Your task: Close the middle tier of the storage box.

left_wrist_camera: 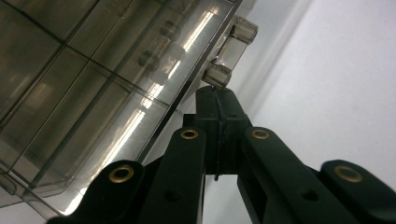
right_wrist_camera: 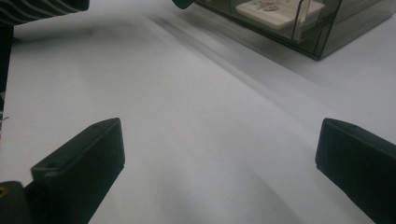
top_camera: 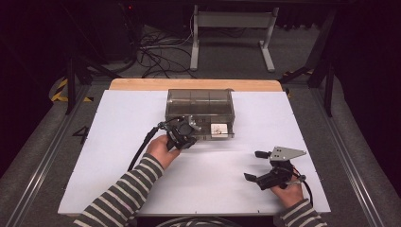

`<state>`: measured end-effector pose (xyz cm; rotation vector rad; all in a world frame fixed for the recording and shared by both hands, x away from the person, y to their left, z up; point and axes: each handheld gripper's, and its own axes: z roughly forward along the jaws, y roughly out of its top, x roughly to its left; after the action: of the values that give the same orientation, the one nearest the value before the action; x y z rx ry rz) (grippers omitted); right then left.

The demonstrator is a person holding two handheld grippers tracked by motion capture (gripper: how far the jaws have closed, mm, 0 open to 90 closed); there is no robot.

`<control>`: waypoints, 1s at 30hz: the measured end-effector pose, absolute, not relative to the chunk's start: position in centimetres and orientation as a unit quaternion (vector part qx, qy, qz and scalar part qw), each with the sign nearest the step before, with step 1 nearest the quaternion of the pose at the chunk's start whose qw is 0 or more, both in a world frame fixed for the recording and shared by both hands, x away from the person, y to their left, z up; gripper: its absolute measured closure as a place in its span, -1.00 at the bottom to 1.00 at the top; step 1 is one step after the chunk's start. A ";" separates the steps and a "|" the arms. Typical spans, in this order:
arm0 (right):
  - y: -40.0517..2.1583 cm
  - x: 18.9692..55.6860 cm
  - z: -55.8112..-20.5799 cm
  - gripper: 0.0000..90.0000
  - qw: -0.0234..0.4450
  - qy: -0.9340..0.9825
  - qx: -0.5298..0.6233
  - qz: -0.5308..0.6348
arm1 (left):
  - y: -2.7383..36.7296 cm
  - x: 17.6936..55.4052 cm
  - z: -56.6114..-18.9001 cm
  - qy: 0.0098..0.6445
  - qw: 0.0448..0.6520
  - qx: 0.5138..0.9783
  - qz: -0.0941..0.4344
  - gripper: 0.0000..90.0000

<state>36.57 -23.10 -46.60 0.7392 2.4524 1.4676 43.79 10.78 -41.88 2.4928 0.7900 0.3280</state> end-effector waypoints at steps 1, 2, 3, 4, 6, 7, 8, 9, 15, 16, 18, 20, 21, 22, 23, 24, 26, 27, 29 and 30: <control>-23.1 36.6 -46.6 -0.96 0.095 0.827 0.249 0.495 | 10.8 43.9 -41.9 0.292 0.252 0.915 0.119 1.00; -23.1 36.6 -46.6 -0.96 0.094 0.827 0.249 0.495 | 10.9 43.9 -41.9 0.294 0.254 0.914 0.118 1.00; -23.1 36.6 -46.6 -0.96 0.095 0.827 0.249 0.495 | 10.9 44.0 -42.0 0.299 0.256 0.912 0.116 1.00; -23.1 36.6 -46.6 -0.96 0.095 0.827 0.249 0.495 | 11.0 44.1 -42.0 0.300 0.259 0.911 0.116 1.00; -23.1 36.6 -46.6 -0.96 0.094 0.827 0.249 0.495 | 11.0 44.3 -42.1 0.306 0.264 0.908 0.113 1.00; -23.1 36.6 -46.6 -0.96 0.094 0.827 0.249 0.495 | 11.1 44.4 -42.1 0.309 0.267 0.906 0.112 1.00; -23.1 36.6 -46.6 -0.96 0.094 0.827 0.249 0.495 | 11.1 44.5 -42.1 0.312 0.270 0.904 0.112 1.00; -23.1 36.6 -46.6 -0.96 0.094 0.827 0.249 0.495 | 11.2 44.6 -42.2 0.313 0.271 0.903 0.111 1.00; -23.1 36.6 -46.6 -0.96 0.094 0.827 0.248 0.495 | 11.5 45.1 -42.3 0.331 0.284 0.894 0.107 1.00; -23.1 36.6 -46.6 -0.96 0.094 0.827 0.248 0.495 | 11.5 45.2 -42.4 0.333 0.287 0.892 0.107 1.00; -23.1 36.6 -46.6 -0.96 0.094 0.827 0.248 0.495 | 11.5 45.3 -42.4 0.337 0.290 0.889 0.108 1.00; -23.1 36.6 -46.6 -0.96 0.094 0.827 0.248 0.495 | 11.6 45.4 -42.4 0.342 0.291 0.887 0.106 1.00; -23.1 36.6 -46.6 -0.96 0.094 0.827 0.248 0.495 | 11.7 45.5 -42.4 0.343 0.293 0.886 0.105 1.00; -23.1 36.6 -46.6 -0.96 0.094 0.827 0.248 0.495 | 11.7 45.5 -42.5 0.346 0.295 0.884 0.106 1.00; -23.1 36.6 -46.6 -0.96 0.093 0.827 0.248 0.495 | 11.8 45.6 -42.5 0.347 0.298 0.883 0.105 1.00; -23.1 36.6 -46.6 -0.96 0.093 0.827 0.248 0.495 | 11.8 45.7 -42.5 0.349 0.299 0.882 0.107 1.00; -23.1 36.6 -46.6 -0.96 0.094 0.827 0.247 0.495 | 11.9 45.8 -42.5 0.352 0.301 0.880 0.108 1.00; -23.1 36.6 -46.6 -0.96 0.093 0.827 0.248 0.495 | 11.9 45.8 -42.5 0.353 0.303 0.879 0.109 1.00; -23.1 36.6 -46.6 -0.96 0.094 0.827 0.247 0.495 | 12.0 45.9 -42.6 0.357 0.306 0.876 0.110 1.00; -23.1 36.6 -46.6 -0.96 0.093 0.828 0.247 0.495 | 12.0 46.0 -42.6 0.359 0.309 0.874 0.109 1.00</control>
<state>36.56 -23.08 -46.60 0.7333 2.4555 1.4700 46.01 12.03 -42.60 2.3105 0.9492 0.2872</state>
